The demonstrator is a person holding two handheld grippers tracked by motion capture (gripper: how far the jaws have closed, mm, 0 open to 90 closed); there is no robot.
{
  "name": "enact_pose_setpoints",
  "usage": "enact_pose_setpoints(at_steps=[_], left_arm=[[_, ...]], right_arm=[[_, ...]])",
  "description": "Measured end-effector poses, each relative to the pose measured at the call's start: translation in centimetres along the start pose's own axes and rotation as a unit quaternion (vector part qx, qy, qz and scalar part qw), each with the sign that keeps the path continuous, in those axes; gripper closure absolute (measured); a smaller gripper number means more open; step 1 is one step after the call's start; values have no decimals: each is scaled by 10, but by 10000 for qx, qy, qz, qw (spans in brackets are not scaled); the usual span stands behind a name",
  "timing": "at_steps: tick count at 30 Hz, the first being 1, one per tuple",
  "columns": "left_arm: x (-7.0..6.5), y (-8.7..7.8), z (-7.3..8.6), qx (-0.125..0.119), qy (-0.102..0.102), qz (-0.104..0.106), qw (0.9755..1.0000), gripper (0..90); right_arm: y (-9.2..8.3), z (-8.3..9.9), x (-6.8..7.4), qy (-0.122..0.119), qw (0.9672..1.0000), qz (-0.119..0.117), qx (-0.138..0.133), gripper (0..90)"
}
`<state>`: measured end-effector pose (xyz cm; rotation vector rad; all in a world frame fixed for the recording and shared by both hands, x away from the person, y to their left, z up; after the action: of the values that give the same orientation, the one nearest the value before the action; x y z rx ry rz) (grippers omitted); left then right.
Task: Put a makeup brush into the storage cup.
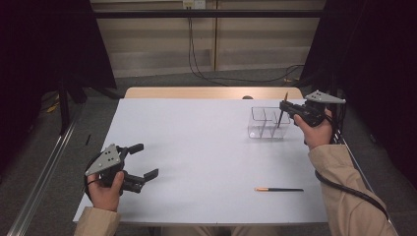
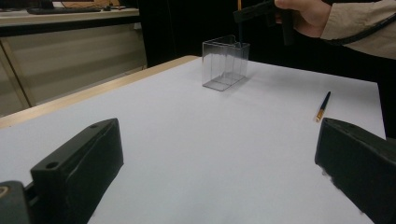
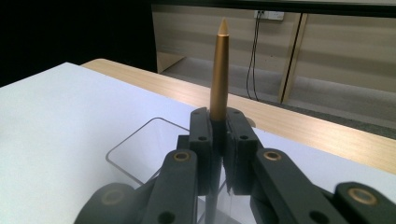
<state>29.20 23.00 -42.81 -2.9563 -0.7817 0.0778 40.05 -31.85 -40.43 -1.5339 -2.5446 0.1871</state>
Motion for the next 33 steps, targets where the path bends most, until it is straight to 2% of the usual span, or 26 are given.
enact_pose_setpoints(at_steps=[4,10,12,15,18,27,33], left_arm=[[0,0,0,5,-8,-3,10000,9],[0,0,0,20,-8,5,10000,9],[0,0,0,20,-5,3,10000,8],[0,0,0,17,3,4,10000,8],[0,1,0,21,-7,5,10000,8],[-1,1,0,33,11,8,10000,8],[-2,2,-1,41,17,14,10000,8]], right_arm=[[0,-1,1,34,10000,-58,-18,735],[-1,-2,5,88,9998,-128,-77,526],[-2,-3,5,82,9998,-170,-85,498],[-3,-3,7,263,9993,-246,-110,417],[-5,-4,7,304,9989,-303,-185,324],[-16,-7,12,337,9978,-434,-380,213],[-24,-8,17,265,9971,-542,-465,185]])
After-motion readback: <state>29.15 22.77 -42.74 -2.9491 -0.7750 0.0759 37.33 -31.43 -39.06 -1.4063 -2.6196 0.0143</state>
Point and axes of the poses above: each handheld gripper's, and its own axes: y roughly forward along the jaws, z roughly out of its underside, x roughly to its left, the point moved 2 cm from there along y, roughly forward along the jaws, and after that the axes turned 8 degrees about -x, right-handed, at the moved point
